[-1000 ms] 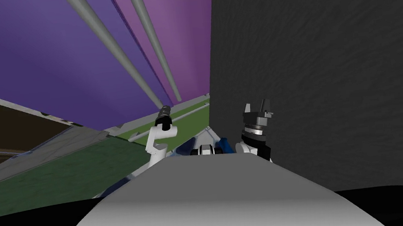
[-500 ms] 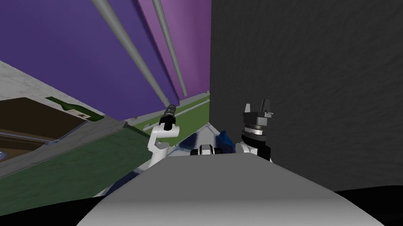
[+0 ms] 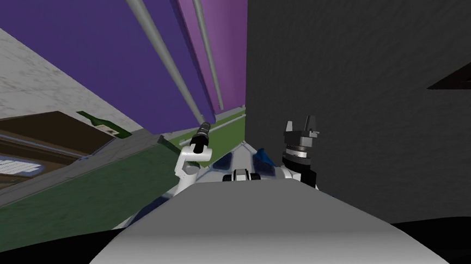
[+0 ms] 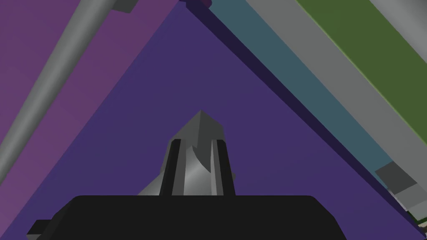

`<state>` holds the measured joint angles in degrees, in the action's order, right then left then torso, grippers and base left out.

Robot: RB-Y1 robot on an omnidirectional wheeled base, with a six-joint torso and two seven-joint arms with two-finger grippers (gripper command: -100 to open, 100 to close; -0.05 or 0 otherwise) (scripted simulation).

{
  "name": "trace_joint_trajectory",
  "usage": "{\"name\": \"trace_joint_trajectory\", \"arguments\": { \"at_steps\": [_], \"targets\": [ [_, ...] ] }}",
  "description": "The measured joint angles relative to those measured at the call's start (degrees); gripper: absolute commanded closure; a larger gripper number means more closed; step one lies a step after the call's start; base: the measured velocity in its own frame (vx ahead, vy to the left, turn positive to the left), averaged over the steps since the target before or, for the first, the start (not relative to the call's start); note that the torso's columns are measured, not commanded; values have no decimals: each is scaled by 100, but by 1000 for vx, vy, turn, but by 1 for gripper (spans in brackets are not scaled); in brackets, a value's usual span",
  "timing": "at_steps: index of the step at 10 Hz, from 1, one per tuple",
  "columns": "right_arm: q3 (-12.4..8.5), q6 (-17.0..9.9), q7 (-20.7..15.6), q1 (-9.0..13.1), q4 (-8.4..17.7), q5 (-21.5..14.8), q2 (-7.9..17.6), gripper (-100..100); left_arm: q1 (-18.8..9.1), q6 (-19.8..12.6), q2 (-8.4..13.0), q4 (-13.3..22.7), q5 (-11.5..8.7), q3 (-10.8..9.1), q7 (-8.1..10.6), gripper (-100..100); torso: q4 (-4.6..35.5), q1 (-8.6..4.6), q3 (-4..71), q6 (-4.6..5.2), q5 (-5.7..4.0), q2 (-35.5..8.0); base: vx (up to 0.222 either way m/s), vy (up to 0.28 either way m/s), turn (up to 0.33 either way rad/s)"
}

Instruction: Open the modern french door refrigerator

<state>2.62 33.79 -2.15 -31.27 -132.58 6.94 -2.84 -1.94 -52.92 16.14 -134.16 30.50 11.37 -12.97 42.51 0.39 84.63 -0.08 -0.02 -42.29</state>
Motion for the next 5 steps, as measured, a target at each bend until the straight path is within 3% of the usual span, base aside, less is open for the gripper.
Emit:
{"name": "trace_joint_trajectory", "arguments": {
  "at_steps": [5],
  "targets": [
    [0, 0, 0, 1, 1, 0, -1, 0, -77, 151, 186, -184, -352, 484, -60, 100, 20, 4, -30, -33, 7, -44, -206, 202, -101]
  ]
}}
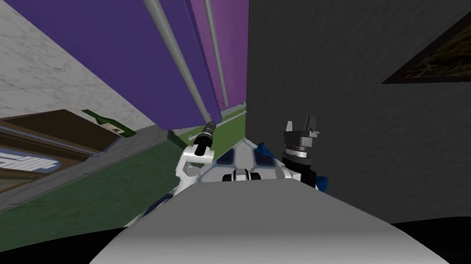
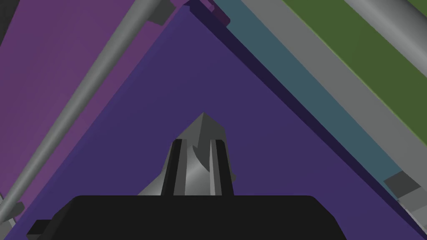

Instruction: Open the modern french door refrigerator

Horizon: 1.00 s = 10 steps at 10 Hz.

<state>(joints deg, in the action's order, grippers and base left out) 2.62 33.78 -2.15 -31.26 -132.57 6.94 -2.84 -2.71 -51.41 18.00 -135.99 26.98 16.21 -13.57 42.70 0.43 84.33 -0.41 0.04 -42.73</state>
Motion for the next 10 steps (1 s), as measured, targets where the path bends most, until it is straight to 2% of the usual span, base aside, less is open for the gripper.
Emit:
{"name": "trace_joint_trajectory", "arguments": {
  "at_steps": [2, 4, 5, 6, 7, 10],
  "targets": [
    [0, 0, 0, 0, 0, 0, 0, 0, -36, -7, 51, -82, -117, 207, -42, 100, 9, -6, 6, 11, -7, 6, -202, 228, -112],
    [1, 0, 0, -2, 0, 0, -1, 0, 0, 64, 98, -95, -205, 341, -36, 100, -5, -40, 33, 8, -12, 50, -95, 93, -59],
    [0, 0, 0, -2, 0, 0, 0, 0, 25, 80, 113, -100, -217, 404, -34, 100, -24, -44, 40, 33, -14, 59, -115, 219, -104],
    [0, 0, 0, -2, -1, 0, 1, 0, 29, 59, 178, -193, -310, 484, -56, 100, -18, -17, 29, 38, -7, 44, -112, 319, -170],
    [-1, 0, 0, -1, -1, 0, 1, 0, 45, 48, 234, -308, -391, 601, -81, 100, -8, 21, 19, 20, 5, 27, -144, 281, -155],
    [-1, 0, 0, -1, 0, 0, 1, 0, 73, 162, 294, -475, -445, 994, -115, 100, -1, 16, 17, 2, 8, 23, -128, 255, -99]
  ]
}}
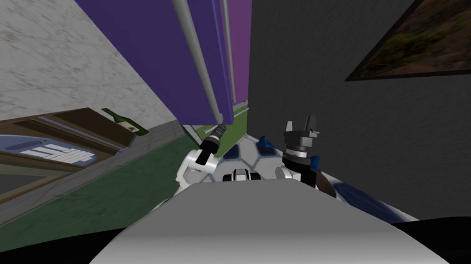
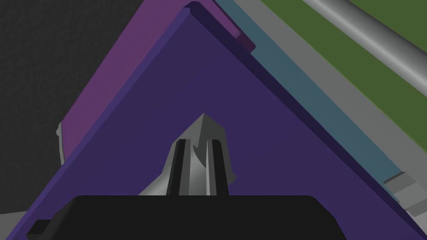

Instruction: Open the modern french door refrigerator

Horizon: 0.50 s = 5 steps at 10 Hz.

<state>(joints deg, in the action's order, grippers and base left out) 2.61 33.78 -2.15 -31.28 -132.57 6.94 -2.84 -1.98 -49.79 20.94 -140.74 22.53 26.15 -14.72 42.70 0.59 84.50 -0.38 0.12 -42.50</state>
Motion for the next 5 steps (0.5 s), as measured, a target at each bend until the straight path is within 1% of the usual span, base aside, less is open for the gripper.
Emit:
{"name": "trace_joint_trajectory", "arguments": {
  "at_steps": [2, 3, 4, 5],
  "targets": [
    [0, 0, 0, 0, 0, 0, 0, 0, 75, 78, 118, -169, -102, 215, -11, 100, 6, 22, 7, -8, 7, 4, -141, 281, -110],
    [0, 0, 0, 0, 0, 0, 0, 0, 64, 97, 128, -204, -122, 344, -26, -100, 9, 17, 12, -6, 6, 10, -63, 116, -60],
    [1, 0, 0, -1, 1, 0, -1, 0, 8, 24, 115, -233, -125, 394, -37, -100, -20, -45, 26, 11, -7, 42, 10, -3, 5],
    [2, 0, 0, -2, 0, 0, -2, 0, -146, -132, 100, -264, -157, 374, -52, -100, -46, -102, 36, 31, -25, 64, 27, -34, 3]
  ]
}}
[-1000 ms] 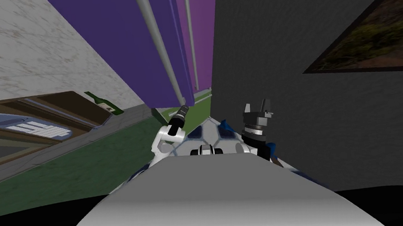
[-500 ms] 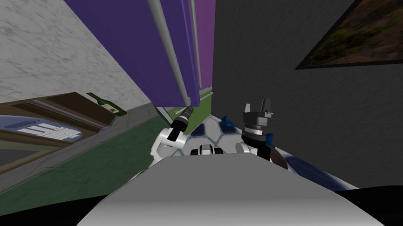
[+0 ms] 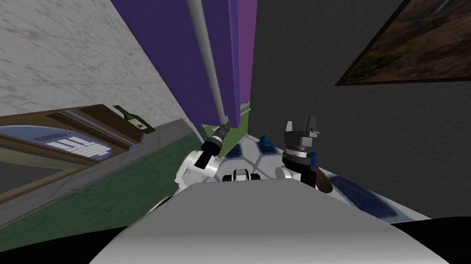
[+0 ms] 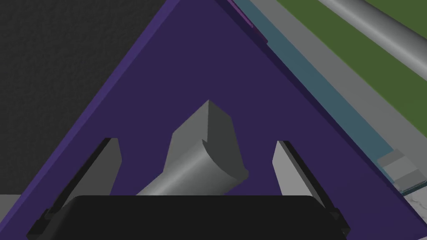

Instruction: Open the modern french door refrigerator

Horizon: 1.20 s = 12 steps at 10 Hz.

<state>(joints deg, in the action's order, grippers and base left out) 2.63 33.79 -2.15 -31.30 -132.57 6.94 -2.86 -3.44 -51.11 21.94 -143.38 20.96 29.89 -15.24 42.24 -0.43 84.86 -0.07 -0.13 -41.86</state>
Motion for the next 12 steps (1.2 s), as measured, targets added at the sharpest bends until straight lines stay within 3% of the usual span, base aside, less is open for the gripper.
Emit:
{"name": "trace_joint_trajectory", "arguments": {
  "at_steps": [2, 8, 11, 12],
  "targets": [
    [0, 0, 0, 0, 0, 0, -1, 0, -118, -259, -18, -79, -5, 23, -25, -100, 2, 12, -8, 25, 0, -16, 8, -18, -2],
    [0, 0, 0, 0, -1, 0, 0, 0, -871, -1554, -127, -391, -178, 195, -147, -100, 98, 65, -61, -15, 1, -125, 9, 7, -38],
    [0, 0, 0, 0, 0, 0, 0, 0, -1027, -1768, -107, -387, -256, 188, -138, -100, 112, 71, -60, -22, 0, -131, -3, 2, -11],
    [0, 0, 0, 0, 0, 0, 0, 0, -1010, -1789, -102, -371, -267, 196, -133, 0, 79, 58, -63, -10, 4, -119, 6, -2, -1]
  ]
}}
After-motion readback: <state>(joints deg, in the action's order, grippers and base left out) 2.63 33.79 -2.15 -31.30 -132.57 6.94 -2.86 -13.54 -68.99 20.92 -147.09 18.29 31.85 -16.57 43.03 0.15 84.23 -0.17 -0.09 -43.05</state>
